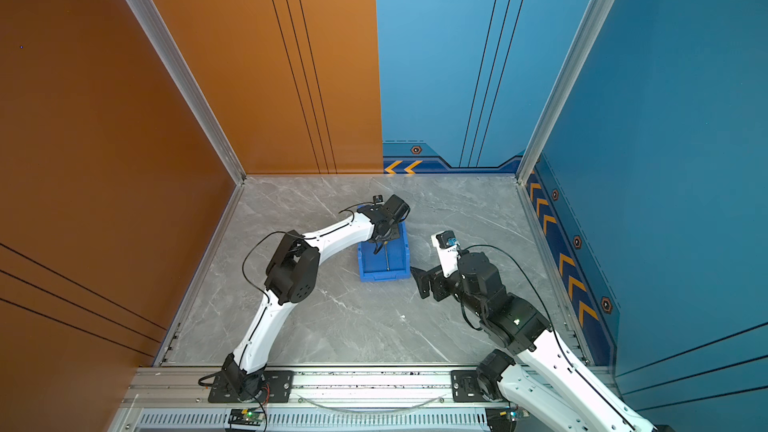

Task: Put the screwdriver in the bin
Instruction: 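Lower the screwdriver into the bin and open the left gripper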

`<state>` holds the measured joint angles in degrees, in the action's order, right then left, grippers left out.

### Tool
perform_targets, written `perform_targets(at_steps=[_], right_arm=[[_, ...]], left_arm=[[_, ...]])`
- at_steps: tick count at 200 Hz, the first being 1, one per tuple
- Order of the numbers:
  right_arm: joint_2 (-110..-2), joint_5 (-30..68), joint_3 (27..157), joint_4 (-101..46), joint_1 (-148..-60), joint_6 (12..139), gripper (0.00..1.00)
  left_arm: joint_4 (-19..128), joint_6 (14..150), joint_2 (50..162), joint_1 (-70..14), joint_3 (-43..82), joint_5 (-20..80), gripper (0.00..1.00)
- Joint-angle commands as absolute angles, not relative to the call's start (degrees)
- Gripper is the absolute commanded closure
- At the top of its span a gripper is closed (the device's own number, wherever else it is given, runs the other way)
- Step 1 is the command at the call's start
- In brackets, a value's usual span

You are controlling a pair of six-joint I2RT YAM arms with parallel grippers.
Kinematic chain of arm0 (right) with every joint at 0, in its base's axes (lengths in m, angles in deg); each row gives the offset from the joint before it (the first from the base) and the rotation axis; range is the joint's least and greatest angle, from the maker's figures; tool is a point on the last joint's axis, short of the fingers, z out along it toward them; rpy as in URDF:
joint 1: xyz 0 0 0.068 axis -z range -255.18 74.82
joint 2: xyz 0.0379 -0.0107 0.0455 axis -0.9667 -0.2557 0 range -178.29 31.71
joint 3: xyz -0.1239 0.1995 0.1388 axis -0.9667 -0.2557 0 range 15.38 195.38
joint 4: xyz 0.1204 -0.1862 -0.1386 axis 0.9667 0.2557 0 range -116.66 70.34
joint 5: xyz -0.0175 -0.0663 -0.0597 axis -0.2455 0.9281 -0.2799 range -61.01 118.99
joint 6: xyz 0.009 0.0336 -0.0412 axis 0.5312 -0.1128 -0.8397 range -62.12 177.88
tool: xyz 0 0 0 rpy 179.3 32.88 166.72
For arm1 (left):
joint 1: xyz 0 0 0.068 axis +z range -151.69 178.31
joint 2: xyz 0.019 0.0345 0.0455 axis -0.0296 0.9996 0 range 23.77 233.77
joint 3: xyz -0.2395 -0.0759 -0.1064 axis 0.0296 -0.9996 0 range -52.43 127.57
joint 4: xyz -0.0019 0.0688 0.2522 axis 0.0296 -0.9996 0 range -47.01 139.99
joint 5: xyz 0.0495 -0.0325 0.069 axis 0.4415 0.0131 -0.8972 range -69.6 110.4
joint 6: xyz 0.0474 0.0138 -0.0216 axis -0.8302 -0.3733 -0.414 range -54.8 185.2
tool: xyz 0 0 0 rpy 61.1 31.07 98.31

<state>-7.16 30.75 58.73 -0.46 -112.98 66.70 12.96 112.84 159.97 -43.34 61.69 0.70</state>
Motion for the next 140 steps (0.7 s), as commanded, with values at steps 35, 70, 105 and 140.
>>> perform_targets(at_steps=[35,70,105,140], right_arm=[[-4.44,33.63,59.38,0.45,-112.12,66.77,0.00],[-3.66,34.24,59.07,0.41,-111.41,66.70,0.00],[-1.07,35.51,57.85,0.84,-110.98,67.34,0.00],[1.72,36.23,56.88,2.40,-110.71,67.87,0.00]], left_arm=[[11.14,111.64,160.79,-43.07,60.67,1.51,0.69],[10.91,110.05,158.86,-42.82,60.51,1.22,0.53],[10.71,108.76,155.84,-42.85,59.55,0.77,0.48],[10.27,107.47,151.52,-43.35,57.83,-0.58,0.43]])
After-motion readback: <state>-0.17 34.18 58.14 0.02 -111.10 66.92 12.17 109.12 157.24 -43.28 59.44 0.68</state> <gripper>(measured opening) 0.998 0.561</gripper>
